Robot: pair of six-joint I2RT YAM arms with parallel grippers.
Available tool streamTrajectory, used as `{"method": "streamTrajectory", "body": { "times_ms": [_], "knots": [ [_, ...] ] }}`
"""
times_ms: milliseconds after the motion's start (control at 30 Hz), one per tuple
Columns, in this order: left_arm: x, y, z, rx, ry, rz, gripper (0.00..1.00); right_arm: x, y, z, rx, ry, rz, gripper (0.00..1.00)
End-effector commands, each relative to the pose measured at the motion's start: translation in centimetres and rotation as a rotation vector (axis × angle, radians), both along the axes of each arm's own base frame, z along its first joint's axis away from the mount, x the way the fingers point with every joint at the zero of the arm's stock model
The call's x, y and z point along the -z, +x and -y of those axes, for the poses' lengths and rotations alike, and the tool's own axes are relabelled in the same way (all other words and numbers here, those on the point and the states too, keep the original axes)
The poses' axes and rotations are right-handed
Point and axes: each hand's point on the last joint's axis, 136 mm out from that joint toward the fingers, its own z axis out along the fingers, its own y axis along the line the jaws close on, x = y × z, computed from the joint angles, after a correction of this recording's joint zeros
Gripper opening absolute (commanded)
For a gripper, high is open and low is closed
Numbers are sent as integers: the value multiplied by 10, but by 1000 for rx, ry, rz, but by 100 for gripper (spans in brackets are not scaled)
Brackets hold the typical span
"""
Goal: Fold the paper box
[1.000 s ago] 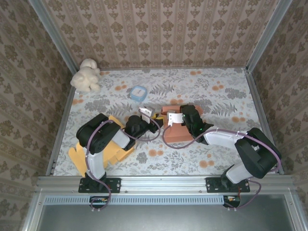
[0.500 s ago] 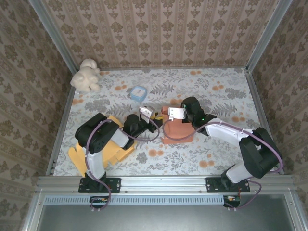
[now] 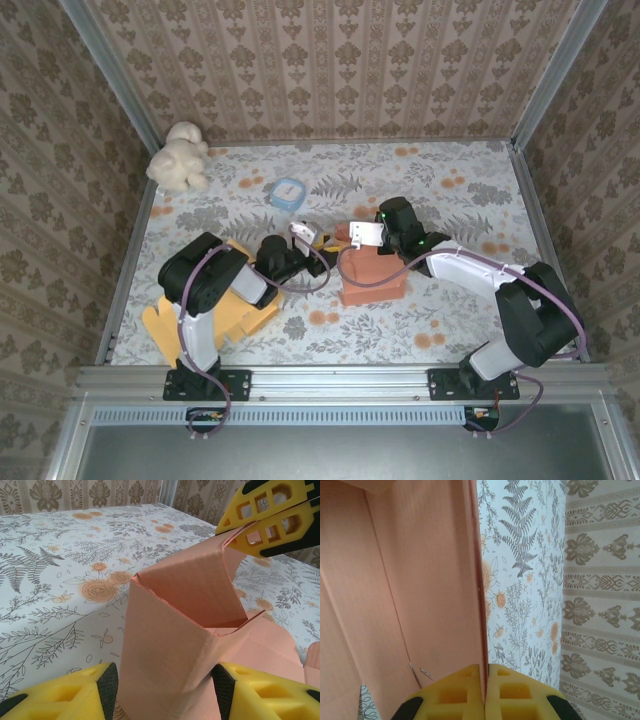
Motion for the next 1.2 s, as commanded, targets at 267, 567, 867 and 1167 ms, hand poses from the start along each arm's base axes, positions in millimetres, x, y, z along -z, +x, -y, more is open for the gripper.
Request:
{"method": "streamTrajectory", "body": {
  "times_ms": [267, 567, 867, 1167],
  "knots": [
    [-5, 1, -10, 7, 0, 37, 60, 29, -14, 1, -28, -28, -76, 0],
    [-27, 3, -48, -22, -50, 30, 61, 9, -8, 16, -17, -88, -47, 0],
    [-20, 1, -46, 20, -27, 46, 61, 0, -14, 14, -41, -77, -86, 0],
    [-6, -13, -29, 140, -30, 2, 62, 4, -7, 16, -18, -84, -71, 0]
  ]
}}
